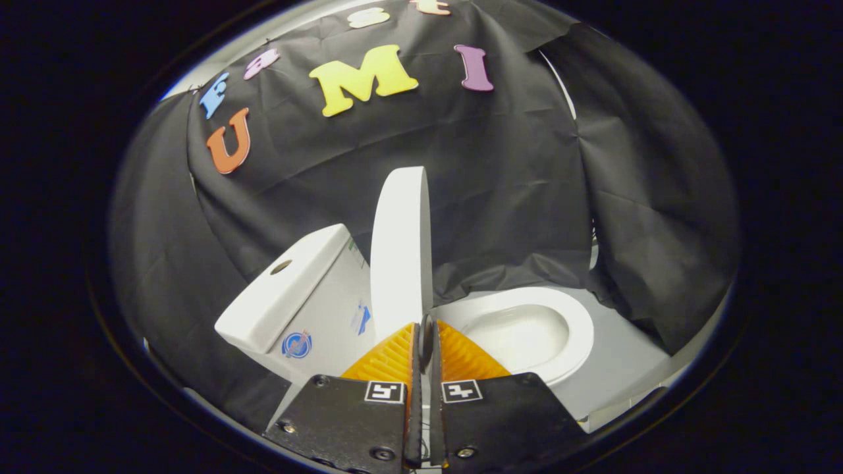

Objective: Open the toilet lid.

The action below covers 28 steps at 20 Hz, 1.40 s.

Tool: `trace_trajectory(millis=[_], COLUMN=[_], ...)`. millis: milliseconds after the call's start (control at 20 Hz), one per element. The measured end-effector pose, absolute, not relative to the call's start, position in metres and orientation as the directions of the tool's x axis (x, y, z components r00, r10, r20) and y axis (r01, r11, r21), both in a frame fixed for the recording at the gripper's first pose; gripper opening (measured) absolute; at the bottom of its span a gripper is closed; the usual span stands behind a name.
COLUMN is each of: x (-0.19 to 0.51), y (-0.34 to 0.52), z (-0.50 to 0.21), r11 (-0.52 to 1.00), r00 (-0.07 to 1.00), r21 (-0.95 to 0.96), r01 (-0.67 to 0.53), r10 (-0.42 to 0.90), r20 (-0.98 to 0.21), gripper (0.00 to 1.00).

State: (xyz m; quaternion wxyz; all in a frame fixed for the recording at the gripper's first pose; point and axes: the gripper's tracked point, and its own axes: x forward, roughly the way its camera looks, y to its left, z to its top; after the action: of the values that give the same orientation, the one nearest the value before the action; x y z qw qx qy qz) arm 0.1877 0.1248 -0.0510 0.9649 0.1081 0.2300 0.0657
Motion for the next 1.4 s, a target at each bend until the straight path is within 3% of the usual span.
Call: trace_trajectory(millis=[1400], x=[0.179], y=[0.229], z=[-0.047], r11=[0.989], r00=[0.888], r21=[-0.003], r01=[-0.148], r10=[0.132], r20=[-0.44], gripper=[0.08])
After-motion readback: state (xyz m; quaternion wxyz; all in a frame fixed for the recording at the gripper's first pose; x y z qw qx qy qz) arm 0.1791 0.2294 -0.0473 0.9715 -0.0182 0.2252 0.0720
